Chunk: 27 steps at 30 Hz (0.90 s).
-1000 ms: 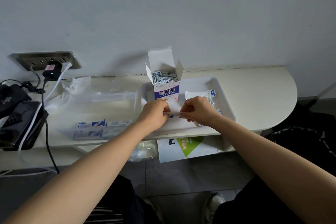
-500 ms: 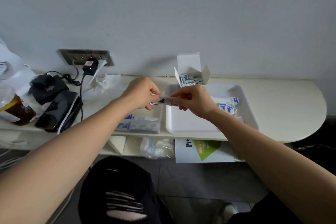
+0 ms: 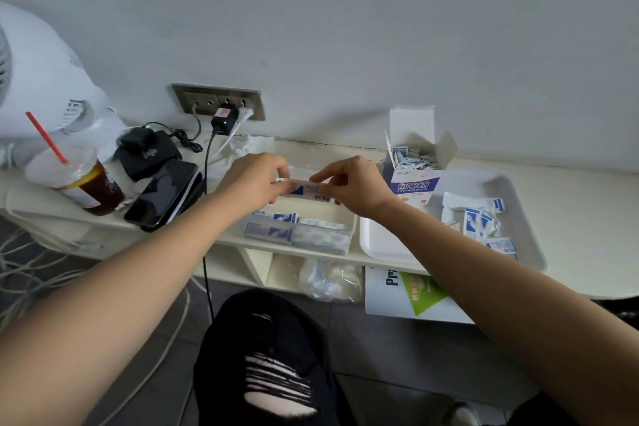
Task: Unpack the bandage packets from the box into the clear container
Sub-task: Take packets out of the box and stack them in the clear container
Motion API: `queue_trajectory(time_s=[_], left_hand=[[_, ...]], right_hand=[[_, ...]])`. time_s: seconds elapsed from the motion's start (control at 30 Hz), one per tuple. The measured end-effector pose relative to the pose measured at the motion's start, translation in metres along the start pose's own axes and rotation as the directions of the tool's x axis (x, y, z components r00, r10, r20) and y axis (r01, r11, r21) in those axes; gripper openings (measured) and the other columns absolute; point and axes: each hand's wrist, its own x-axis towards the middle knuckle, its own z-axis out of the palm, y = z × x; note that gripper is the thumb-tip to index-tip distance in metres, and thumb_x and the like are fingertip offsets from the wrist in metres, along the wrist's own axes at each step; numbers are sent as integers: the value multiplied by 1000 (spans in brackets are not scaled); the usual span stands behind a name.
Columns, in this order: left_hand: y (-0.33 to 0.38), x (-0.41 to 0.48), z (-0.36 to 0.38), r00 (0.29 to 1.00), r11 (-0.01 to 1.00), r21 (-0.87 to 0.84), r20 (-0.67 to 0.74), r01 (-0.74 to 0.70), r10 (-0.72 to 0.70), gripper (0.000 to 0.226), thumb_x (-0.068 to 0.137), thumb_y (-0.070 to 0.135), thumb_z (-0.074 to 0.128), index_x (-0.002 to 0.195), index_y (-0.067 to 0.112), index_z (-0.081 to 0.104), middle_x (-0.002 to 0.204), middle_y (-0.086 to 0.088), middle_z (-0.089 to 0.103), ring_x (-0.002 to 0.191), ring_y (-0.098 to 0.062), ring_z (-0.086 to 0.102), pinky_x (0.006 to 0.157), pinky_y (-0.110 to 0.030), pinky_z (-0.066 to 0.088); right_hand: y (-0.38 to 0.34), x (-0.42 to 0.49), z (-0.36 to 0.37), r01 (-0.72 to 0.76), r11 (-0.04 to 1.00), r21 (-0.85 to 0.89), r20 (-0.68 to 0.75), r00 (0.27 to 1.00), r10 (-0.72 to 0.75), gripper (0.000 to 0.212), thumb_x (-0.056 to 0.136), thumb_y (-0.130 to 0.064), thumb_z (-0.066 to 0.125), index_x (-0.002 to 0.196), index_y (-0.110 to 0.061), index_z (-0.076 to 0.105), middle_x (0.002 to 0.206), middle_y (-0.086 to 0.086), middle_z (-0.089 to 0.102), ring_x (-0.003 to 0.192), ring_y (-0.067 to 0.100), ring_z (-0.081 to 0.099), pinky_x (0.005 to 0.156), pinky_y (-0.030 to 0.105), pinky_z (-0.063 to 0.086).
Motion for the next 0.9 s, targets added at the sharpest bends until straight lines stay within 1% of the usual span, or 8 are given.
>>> queue_trajectory(time_s=[0.1, 0.2, 0.3, 0.4, 0.5, 0.6, 0.7, 0.9], left_hand=[[-19, -3, -5, 994, 993, -85, -66, 80, -86, 15, 87, 34, 67, 83, 20, 64, 62, 4, 68, 56, -12, 64, 61, -26, 53], [-36, -4, -7, 981, 987, -78, -124, 139, -148, 14, 90, 33, 65, 84, 20, 65, 65, 6, 68, 55, -7, 60, 60, -25, 49], [-48, -2, -3, 971, 985, -66, -165, 162, -171, 13, 90, 32, 64, 88, 19, 65, 71, 6, 69, 57, -6, 57, 67, -27, 49], [-53, 2, 3, 967, 986, 14, -200, 166, -160, 11, 89, 30, 64, 90, 20, 63, 84, 6, 66, 73, -13, 56, 65, -26, 38], [-55, 7, 5, 954, 981, 16, -237, 195, -185, 15, 88, 28, 63, 99, 19, 60, 86, 3, 61, 84, -19, 60, 69, -27, 38], [-57, 10, 7, 954, 975, 21, -208, 223, -214, 26, 87, 27, 65, 109, 18, 57, 91, -1, 65, 91, -23, 62, 75, -30, 43], [-62, 12, 9, 958, 974, 23, -189, 224, -216, 25, 87, 23, 64, 111, 19, 59, 95, -2, 67, 94, -23, 62, 75, -28, 42], [-66, 12, 12, 958, 978, 11, -202, 209, -202, 24, 86, 19, 62, 110, 19, 59, 79, 5, 57, 77, -17, 53, 70, -26, 39]], right_hand=[[-7, 11, 9, -88, 995, 44, 43, 995, 86, 16, 82, -15, 72, 98, -18, 75, 66, 7, 70, 51, 8, 56, 63, 25, 51], [-16, 22, 21, -205, 970, 132, 137, 973, 187, 18, 82, -12, 72, 100, -15, 74, 69, 11, 71, 51, 11, 53, 62, 28, 52], [-21, 30, 33, -312, 931, 189, 209, 939, 273, 19, 83, -5, 70, 101, -9, 73, 69, 12, 68, 49, 10, 52, 56, 20, 52], [-16, 36, 40, -385, 905, 179, 231, 911, 342, 20, 83, -4, 70, 102, -7, 72, 68, 9, 67, 49, 9, 53, 51, 17, 50], [-12, 39, 46, -436, 885, 165, 256, 885, 388, 20, 82, -2, 70, 102, -4, 72, 69, 8, 67, 49, 9, 55, 48, 15, 49], [-11, 45, 55, -467, 871, 153, 279, 866, 415, 20, 81, -1, 71, 101, -3, 72, 67, 8, 66, 48, 10, 55, 47, 15, 48], [-11, 49, 62, -481, 870, 110, 301, 850, 432, 18, 81, 0, 71, 99, -3, 72, 63, 7, 63, 41, 7, 53, 44, 14, 46], [-4, 50, 76, -375, 921, -109, 299, 871, 390, 18, 79, -1, 70, 98, -3, 72, 66, 6, 67, 52, 10, 59, 51, 18, 50]])
